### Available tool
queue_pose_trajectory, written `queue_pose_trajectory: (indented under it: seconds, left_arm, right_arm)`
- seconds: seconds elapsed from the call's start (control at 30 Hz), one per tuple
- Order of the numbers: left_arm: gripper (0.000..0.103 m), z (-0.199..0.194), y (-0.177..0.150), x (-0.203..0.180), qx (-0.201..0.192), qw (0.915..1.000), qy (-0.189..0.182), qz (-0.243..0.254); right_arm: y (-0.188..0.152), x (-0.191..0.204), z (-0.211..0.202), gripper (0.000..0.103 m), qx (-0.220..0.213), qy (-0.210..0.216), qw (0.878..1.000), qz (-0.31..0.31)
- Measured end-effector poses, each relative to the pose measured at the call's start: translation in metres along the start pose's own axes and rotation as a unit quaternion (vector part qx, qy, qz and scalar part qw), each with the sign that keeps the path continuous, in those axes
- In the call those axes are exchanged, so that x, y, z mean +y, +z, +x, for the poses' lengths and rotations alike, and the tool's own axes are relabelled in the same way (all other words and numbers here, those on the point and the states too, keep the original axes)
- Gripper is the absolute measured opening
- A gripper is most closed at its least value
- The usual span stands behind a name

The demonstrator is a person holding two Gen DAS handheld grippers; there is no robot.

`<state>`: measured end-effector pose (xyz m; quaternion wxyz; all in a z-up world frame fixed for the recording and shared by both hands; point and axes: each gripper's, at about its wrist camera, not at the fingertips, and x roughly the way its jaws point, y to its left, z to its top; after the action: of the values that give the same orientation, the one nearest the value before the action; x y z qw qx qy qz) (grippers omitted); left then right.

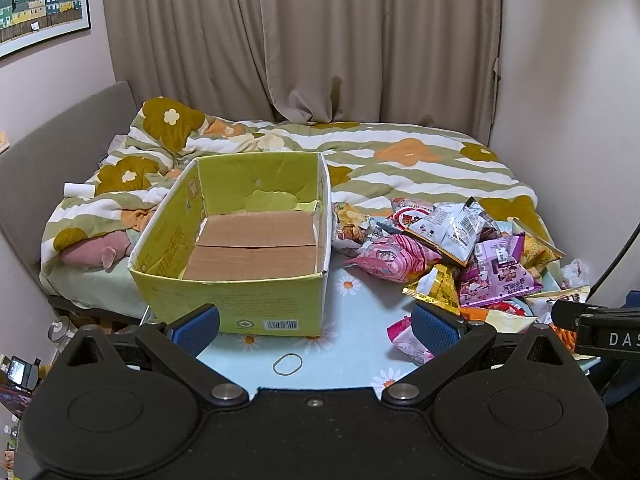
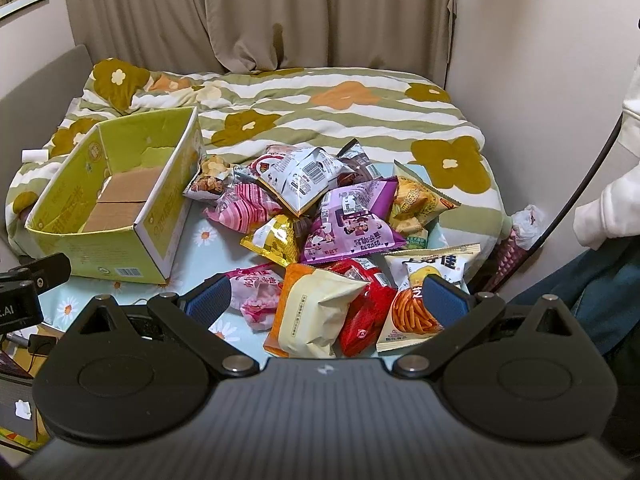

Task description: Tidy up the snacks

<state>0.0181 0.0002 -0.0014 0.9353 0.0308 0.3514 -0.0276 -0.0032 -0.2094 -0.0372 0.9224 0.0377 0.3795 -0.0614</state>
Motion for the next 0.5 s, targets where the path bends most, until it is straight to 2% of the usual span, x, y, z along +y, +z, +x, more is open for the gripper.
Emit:
queue_pose_trajectory:
  seconds: [0.5]
  left_arm:
    - [0.103,-0.0014,0.0032,0.0027,-0.003,1.0000,-0.005,0.005]
  right_arm:
    - [0.0008,0.0013,-0.0016,0.103,-0.001,-0.001,1.000,0.002]
